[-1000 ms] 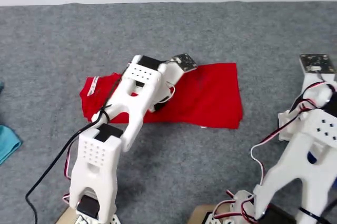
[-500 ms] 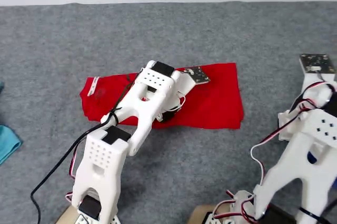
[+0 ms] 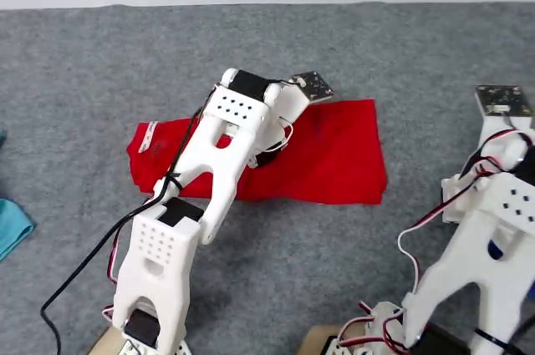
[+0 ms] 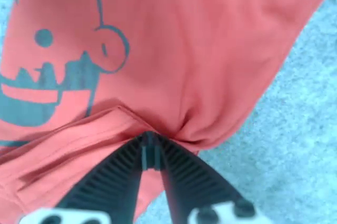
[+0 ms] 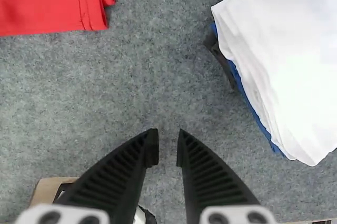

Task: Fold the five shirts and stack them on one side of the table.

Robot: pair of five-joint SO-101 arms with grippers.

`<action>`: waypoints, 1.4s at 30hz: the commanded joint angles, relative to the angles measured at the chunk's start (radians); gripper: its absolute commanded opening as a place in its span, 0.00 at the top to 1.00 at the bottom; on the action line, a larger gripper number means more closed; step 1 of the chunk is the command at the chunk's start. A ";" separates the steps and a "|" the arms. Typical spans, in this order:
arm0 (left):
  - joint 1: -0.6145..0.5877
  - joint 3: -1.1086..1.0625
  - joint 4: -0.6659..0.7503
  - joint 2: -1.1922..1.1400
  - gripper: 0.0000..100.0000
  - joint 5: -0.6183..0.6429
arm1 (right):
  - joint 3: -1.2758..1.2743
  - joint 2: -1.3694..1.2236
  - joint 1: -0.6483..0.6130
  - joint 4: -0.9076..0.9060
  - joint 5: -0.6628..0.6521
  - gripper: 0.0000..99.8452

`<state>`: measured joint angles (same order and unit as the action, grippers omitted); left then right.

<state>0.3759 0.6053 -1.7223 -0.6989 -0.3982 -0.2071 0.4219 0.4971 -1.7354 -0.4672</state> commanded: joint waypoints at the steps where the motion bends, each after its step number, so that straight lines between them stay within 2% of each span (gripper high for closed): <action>1: -0.008 0.041 -0.031 0.061 1.00 0.021 | 0.012 0.044 -0.007 -0.010 -0.008 0.93; 6: -0.046 0.042 -0.029 0.206 1.00 0.169 | 0.012 0.044 -0.008 -0.015 -0.002 0.93; 10: -0.153 0.015 -0.031 0.348 1.00 0.296 | 0.012 0.045 -0.008 -0.051 0.003 0.93; 13: -0.219 -0.068 -0.031 0.489 1.00 0.299 | 0.012 0.045 -0.008 -0.051 0.066 0.93; 16: -0.233 -0.211 -0.031 0.655 1.00 0.318 | 0.014 0.045 -0.047 -0.045 0.124 0.93; 20: -0.287 -0.392 -0.031 0.872 1.00 0.319 | 0.014 0.039 -0.188 -0.025 0.176 0.93; 25: -0.433 -0.542 -0.029 1.076 1.00 0.313 | -0.009 -0.001 -0.337 0.133 0.256 0.93; 30: -0.591 -0.644 -0.029 1.157 1.00 0.311 | -0.008 -0.160 -0.414 0.268 0.262 0.92; 34: -0.694 -0.654 -0.029 1.203 1.00 0.310 | -0.006 -0.302 -0.417 0.380 0.262 0.89; 37: -0.727 -0.654 -0.029 1.235 1.00 0.308 | 0.003 -0.375 -0.418 0.427 0.264 0.82; 42: -0.770 -0.657 -0.029 1.263 1.00 0.233 | 0.089 -0.495 -0.421 0.475 0.295 0.80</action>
<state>-0.3698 -0.0545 -1.7285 0.5301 -0.1174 -0.2133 -0.0414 0.0829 -1.2904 -0.1895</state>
